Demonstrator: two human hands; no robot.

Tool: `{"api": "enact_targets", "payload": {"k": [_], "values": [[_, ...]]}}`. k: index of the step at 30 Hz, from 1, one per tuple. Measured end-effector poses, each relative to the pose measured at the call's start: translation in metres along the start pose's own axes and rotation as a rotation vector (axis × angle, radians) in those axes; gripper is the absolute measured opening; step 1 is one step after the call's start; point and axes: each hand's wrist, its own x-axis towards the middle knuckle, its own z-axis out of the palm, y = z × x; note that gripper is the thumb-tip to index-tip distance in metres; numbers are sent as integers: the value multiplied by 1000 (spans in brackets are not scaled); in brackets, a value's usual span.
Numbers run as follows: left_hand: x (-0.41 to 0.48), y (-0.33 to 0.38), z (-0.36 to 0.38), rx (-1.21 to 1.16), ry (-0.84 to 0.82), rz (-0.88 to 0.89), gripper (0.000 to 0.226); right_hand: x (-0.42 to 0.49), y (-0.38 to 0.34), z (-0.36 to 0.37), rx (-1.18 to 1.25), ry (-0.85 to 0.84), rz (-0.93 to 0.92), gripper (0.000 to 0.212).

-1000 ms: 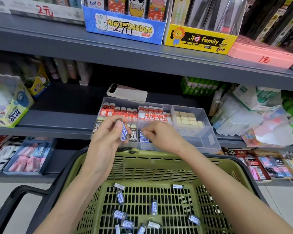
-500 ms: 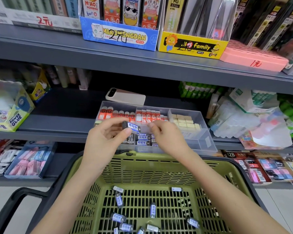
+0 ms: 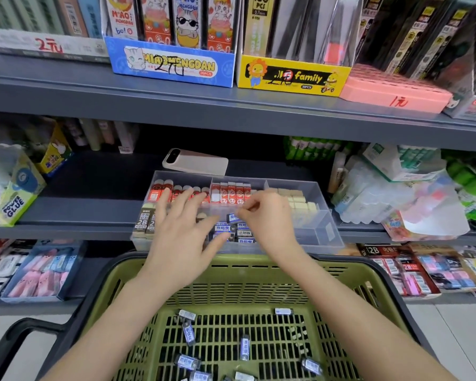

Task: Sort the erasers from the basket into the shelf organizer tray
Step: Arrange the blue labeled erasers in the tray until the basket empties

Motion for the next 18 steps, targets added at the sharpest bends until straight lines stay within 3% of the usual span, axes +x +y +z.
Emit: {"api": "enact_targets", "payload": {"k": [6,10,14,18], "values": [[-2,-4,8,88,-80,20,57,2,-6,19,-94,-1,9,9],[-3,-4,10,55,-52,16,54,3,-6,20,-104,-113,7,12],[-8,-6,10,-11,24,30,50,-4,-6,11,-106,-194,-38,18],[-23,-11,3,-64,197,94,39,-29,-7,-10,62,-72,-169,11]]}}
